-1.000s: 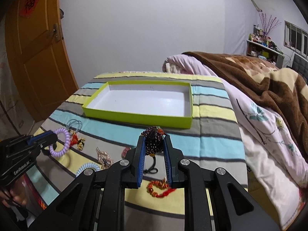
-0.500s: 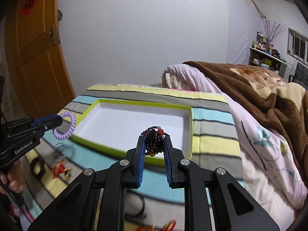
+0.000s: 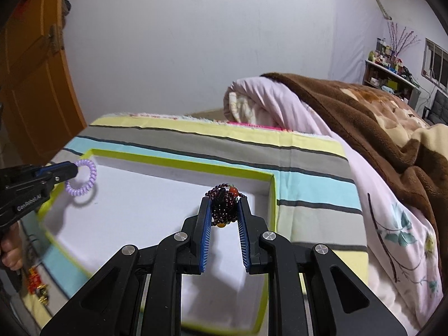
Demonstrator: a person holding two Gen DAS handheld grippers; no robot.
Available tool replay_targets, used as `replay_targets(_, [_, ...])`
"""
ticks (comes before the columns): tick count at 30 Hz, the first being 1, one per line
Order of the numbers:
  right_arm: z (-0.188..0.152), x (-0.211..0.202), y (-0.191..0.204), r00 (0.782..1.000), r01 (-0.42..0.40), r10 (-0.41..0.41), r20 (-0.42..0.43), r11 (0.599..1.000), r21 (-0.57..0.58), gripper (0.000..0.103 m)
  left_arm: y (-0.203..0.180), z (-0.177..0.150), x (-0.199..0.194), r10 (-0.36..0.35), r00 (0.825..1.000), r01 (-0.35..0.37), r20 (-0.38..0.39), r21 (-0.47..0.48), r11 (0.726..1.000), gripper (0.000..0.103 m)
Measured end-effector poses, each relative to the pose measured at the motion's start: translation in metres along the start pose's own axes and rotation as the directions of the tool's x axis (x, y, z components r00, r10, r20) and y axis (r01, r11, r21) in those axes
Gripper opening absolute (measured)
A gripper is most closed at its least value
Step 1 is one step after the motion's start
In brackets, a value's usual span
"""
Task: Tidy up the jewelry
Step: 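Carry both items into the green tray and open both tools, then withdraw both tools from the tray toward the remaining accessories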
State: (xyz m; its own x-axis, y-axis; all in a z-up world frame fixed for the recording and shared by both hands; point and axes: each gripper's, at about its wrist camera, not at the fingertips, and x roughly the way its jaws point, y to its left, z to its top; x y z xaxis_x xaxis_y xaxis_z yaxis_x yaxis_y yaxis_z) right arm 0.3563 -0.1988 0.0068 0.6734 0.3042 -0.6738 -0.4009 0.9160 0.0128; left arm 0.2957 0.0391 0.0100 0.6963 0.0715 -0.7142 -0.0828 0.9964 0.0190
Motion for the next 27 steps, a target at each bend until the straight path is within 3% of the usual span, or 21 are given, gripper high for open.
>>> replay_targets(11, [0.0,0.032,-0.008,0.998,0.019,-0.018,-0.068,1.0,0.006,0.019,-0.001,0.0,0.037,0.022,0.995,-0.022,-0.102,0.004,1.0,0.01])
replay_targets(20, [0.0,0.023,-0.005,0.998,0.022,-0.021,-0.066,1.0,0.008,0.028,0.002,0.001,0.029,-0.015,0.996,0.014,-0.084,-0.018,1.0,0.011])
replay_targets(27, [-0.003,-0.017,0.002,1.0,0.008,-0.008,-0.011,1.0,0.017,0.033,0.001,-0.006,-0.008,-0.025,0.999,0.025,-0.021,-0.014,1.0,0.012])
